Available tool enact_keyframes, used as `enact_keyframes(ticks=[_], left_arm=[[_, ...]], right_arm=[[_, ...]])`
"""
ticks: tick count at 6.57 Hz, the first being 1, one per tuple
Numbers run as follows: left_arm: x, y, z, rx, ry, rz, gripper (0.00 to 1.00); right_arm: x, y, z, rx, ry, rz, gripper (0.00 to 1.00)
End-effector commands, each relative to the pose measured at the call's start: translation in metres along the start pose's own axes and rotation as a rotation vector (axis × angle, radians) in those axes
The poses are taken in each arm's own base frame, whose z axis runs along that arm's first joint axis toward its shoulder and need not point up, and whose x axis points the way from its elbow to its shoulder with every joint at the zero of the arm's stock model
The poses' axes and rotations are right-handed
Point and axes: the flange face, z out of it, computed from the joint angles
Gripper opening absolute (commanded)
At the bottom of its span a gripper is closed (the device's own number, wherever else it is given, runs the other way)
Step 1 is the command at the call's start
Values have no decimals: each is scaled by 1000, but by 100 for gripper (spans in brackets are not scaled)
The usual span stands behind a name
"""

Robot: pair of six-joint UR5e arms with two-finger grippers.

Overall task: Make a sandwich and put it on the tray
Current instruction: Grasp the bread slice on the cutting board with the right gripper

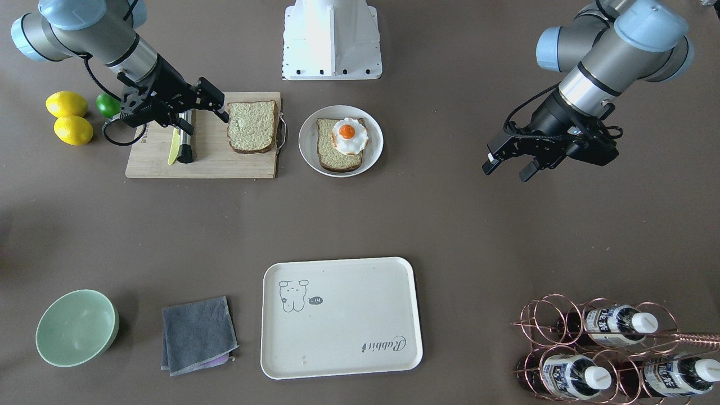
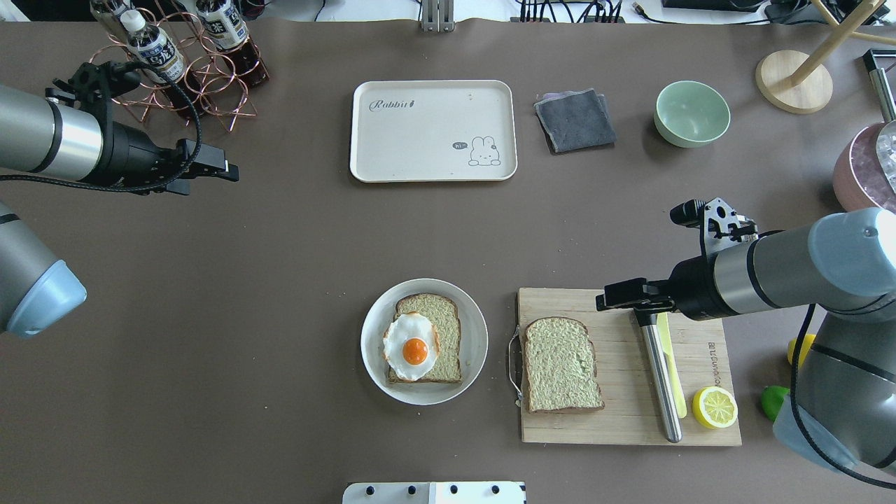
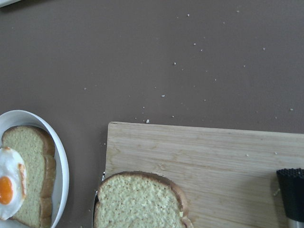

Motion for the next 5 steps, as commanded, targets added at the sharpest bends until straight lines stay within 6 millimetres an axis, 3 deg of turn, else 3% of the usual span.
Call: enact_keyframes(ticks=[1,5], left_arm=[[0,1,-1,0,1,1,97],[-2,0,1,0,-3,-2,97]], right_arm=[[-9,21,20,0,10,10,100],[-8,37,51,-7,43,3,89]])
